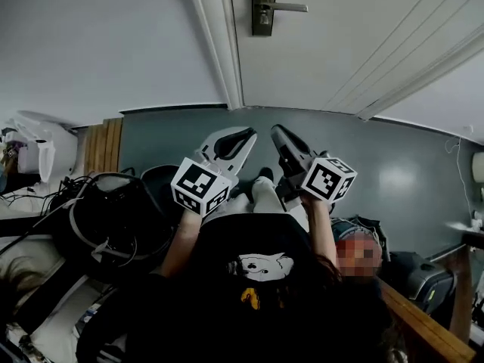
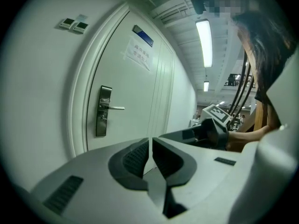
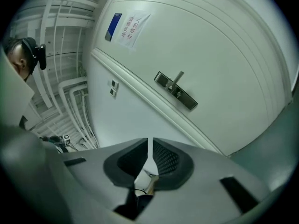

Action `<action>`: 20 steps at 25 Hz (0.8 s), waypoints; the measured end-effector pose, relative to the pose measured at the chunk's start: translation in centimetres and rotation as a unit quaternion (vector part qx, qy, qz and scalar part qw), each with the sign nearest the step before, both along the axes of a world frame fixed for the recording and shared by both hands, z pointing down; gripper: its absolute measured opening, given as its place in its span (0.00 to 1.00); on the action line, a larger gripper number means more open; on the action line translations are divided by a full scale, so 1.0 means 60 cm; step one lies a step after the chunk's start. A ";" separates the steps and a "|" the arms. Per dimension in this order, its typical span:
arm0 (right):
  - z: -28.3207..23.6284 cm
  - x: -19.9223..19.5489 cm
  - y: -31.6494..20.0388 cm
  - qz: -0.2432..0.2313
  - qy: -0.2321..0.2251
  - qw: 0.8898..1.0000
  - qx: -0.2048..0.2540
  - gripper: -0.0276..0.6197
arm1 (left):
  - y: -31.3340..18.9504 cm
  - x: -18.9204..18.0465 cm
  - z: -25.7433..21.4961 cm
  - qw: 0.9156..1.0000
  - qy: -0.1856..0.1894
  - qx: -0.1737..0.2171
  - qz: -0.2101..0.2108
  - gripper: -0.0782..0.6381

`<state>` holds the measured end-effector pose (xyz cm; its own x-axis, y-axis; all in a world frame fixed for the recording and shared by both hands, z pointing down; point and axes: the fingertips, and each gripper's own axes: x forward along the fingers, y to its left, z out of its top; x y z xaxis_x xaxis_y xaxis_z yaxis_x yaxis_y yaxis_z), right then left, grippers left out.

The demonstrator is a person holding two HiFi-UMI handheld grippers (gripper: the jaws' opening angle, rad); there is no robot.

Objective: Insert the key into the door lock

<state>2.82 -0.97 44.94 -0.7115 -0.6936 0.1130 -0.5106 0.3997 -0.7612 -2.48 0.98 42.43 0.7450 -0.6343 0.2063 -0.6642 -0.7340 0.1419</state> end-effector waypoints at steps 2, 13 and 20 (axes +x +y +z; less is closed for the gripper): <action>-0.002 0.005 0.017 0.010 0.003 1.000 0.001 0.08 | 0.018 0.005 0.000 1.000 0.001 0.000 0.010 0.15; 0.002 0.011 0.063 0.024 0.041 0.999 0.009 0.07 | 0.057 0.007 0.003 0.999 0.025 -0.001 0.024 0.15; 0.002 0.003 0.070 0.015 0.052 0.998 0.012 0.06 | 0.059 0.002 0.008 0.999 0.031 -0.001 0.023 0.15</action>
<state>3.03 3.21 45.06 -0.6749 -0.7183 0.1690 -0.5989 0.3994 -0.6942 -2.37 4.53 42.93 0.7850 -0.5985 0.1600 -0.6194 -0.7632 0.1843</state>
